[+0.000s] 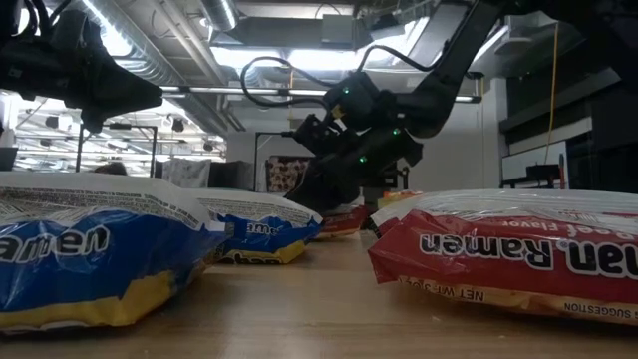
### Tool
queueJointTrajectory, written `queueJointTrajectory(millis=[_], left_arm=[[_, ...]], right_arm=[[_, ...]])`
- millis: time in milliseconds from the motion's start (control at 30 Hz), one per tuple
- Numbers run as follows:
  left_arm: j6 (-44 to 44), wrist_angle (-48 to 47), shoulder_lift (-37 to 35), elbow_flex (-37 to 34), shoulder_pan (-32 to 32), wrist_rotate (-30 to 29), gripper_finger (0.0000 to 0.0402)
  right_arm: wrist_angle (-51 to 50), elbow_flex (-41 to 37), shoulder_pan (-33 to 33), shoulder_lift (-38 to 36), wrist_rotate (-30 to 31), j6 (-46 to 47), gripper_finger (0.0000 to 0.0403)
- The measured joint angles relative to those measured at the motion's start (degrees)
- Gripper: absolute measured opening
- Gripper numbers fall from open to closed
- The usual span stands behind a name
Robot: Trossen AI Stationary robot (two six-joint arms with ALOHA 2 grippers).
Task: Sort Maruchan noodles
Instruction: Put the top red noodle pack into the transparent bin
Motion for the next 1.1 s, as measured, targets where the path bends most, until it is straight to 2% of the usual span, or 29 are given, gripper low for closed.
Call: queueJointTrajectory(millis=[267, 333, 633, 1100], left_arm=[[-0.87, 0.00, 0.00, 0.00, 0.00, 0.15, 0.0090], [-0.87, 0.00, 0.00, 0.00, 0.00, 0.15, 0.0090], [-0.94, 0.00, 0.00, 0.00, 0.00, 0.24, 0.0090], [-0.55, 0.00, 0.02, 0.00, 0.00, 0.24, 0.0090]], right_arm=[[2.75, -2.08, 0.01, 0.02, 1.97, -0.06, 0.0035], [2.74, -2.11, 0.00, 0.07, 2.16, -0.07, 0.0011], [3.53, -2.29, 0.07, -0.55, 1.98, 2.85, 0.0002], [0.76, -2.51, 0.00, -9.29, 0.57, 5.15, 0.0001]])
